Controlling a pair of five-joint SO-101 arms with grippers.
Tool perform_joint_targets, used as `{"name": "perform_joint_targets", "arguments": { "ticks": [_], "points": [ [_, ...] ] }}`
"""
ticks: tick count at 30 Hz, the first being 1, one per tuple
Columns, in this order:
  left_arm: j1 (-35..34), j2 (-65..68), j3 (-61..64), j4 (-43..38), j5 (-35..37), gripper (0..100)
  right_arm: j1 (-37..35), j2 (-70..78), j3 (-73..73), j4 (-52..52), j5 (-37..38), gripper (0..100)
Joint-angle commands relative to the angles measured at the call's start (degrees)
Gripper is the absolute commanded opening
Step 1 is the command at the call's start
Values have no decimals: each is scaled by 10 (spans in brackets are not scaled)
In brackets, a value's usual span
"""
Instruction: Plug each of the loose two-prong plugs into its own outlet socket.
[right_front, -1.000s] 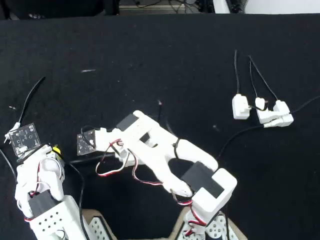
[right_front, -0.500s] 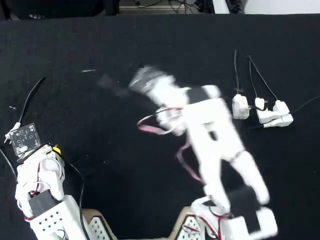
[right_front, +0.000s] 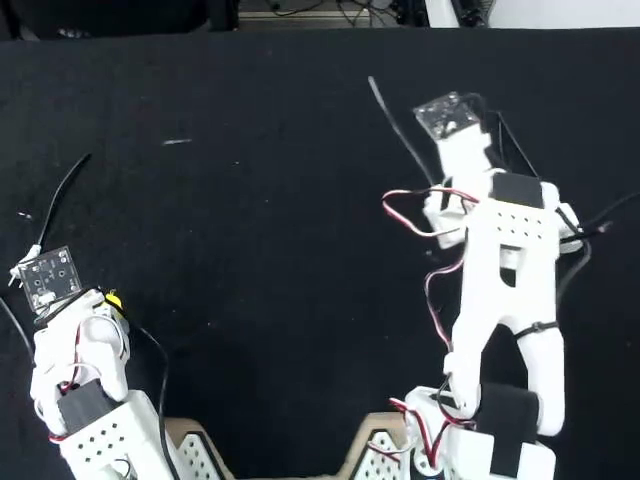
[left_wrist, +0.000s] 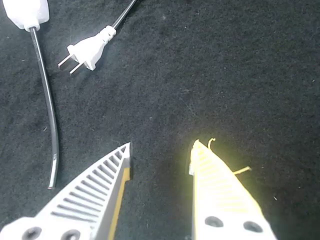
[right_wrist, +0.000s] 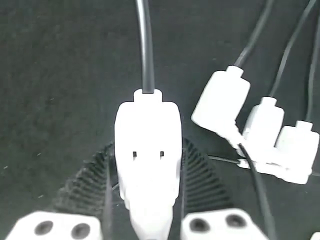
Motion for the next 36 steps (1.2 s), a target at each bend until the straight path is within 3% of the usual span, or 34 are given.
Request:
{"name": "perform_joint_targets", "arguments": {
  "ticks": [1, 8, 14, 18, 33, 36],
  "points": [
    [-7, -4, 13, -8, 5, 195, 20, -31, -21, -25, -4, 11],
    [-7, -4, 13, -8, 5, 195, -40, 86, -26, -52, -33, 11],
    [-7, -4, 13, -8, 5, 195, -51, 221, -109, -69, -265, 11],
    [-7, -4, 13, -8, 5, 195, -55, 276, -156, -65, -343, 11],
    [-5, -4, 13, -11, 5, 195, -17, 364, -216, -71, -345, 11],
    [8, -4, 13, -9, 4, 195, -18, 373, -235, -71, -312, 11]
  ]
}}
